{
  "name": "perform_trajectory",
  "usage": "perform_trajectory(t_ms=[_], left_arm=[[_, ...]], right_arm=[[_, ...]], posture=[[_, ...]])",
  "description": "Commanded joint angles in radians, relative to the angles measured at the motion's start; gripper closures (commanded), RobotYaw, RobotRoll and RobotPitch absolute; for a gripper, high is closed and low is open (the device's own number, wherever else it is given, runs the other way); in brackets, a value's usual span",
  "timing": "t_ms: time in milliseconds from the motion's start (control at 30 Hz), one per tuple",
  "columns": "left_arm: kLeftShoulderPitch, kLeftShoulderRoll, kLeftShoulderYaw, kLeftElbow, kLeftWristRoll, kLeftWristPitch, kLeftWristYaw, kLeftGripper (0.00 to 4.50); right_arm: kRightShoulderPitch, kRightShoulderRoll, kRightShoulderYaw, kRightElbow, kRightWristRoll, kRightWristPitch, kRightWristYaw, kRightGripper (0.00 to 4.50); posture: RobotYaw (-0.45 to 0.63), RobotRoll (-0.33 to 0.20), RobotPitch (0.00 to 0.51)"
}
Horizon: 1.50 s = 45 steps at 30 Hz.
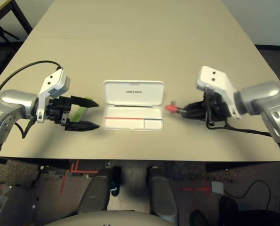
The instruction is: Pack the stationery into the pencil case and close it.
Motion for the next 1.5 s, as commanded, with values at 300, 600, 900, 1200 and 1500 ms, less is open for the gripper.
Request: perform_trajectory(t_ms=[300, 600, 900, 1200, 1500], left_arm=[[0.050, 0.008, 0.038, -0.058, -0.027, 0.086, 0.084, 0.00], [0.057, 0.010, 0.056, -0.067, -0.029, 0.120, 0.140, 0.00], [0.019, -0.022, 0.044, -0.025, 0.006, 0.143, 0.258, 0.00], [-0.020, -0.061, 0.038, -0.002, 0.018, 0.289, 0.395, 0.00], [-0.089, -0.119, 0.047, 0.051, 0.026, 0.486, 0.546, 0.00]], right_arm=[[-0.224, 0.287, 0.199, 0.168, -0.220, -0.127, -0.082, 3.98], [-0.212, 0.374, 0.242, 0.231, -0.295, -0.212, -0.092, 3.98], [-0.202, 0.426, 0.235, 0.319, -0.349, -0.301, -0.122, 3.98], [-0.186, 0.442, 0.220, 0.350, -0.355, -0.339, -0.143, 1.05], [-0.140, 0.402, 0.128, 0.313, -0.156, -0.289, 0.031, 0.03]], posture=[[0.25, 0.000, 0.166], [0.26, 0.000, 0.164], [0.26, 0.000, 0.164], [0.25, 0.000, 0.159], [0.25, 0.000, 0.157]])
